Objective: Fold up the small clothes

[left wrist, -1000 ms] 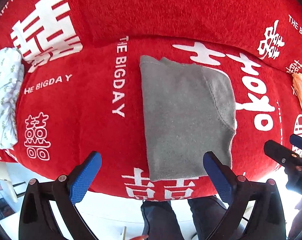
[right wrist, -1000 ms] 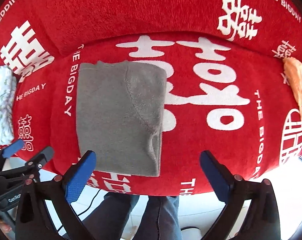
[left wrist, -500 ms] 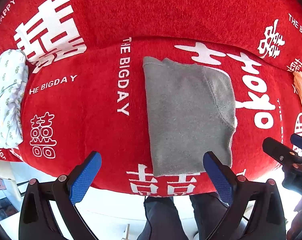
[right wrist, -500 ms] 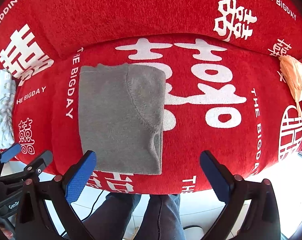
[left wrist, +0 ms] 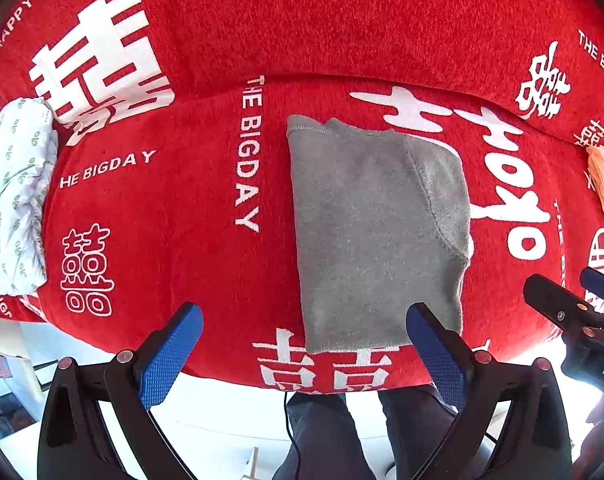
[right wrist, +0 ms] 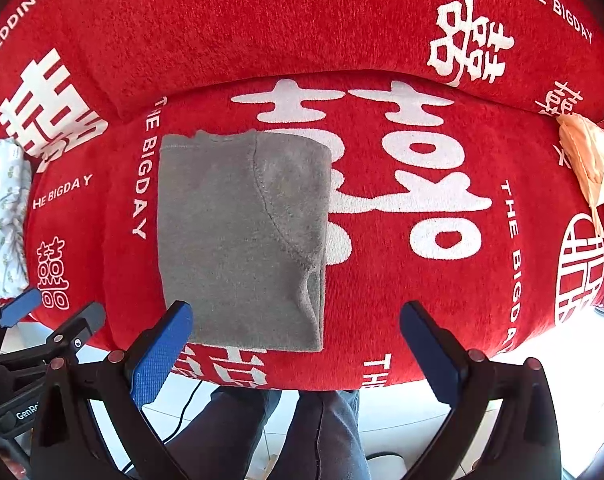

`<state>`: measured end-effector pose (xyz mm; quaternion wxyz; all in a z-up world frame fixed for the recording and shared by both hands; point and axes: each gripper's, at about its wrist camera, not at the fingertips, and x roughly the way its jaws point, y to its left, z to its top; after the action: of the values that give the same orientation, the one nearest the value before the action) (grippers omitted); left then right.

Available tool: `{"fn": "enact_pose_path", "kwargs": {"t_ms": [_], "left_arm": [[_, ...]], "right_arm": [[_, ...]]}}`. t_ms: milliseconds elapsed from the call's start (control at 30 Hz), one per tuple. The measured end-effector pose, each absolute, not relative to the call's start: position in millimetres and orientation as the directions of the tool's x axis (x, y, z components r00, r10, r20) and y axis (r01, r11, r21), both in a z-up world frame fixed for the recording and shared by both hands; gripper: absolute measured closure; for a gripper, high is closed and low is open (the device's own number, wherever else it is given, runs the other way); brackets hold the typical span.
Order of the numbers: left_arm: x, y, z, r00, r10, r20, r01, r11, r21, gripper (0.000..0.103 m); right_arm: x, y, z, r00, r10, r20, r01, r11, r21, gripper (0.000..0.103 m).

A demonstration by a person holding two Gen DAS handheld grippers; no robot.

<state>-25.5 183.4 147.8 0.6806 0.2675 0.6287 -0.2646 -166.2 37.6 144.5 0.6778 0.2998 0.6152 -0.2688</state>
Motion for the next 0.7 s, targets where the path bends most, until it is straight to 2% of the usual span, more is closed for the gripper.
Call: {"fn": "enact_pose_path", "kwargs": {"t_ms": [700], "left_arm": [[-28.2, 184.2, 150.2, 0.079, -0.014, -0.997, 0.697, 0.715, 0.045, 0.001]], "right_arm": [[-166.0, 38.7, 144.6, 0.094, 0.007, -0.996, 0.725, 0.685, 0.074, 0.0]]}}
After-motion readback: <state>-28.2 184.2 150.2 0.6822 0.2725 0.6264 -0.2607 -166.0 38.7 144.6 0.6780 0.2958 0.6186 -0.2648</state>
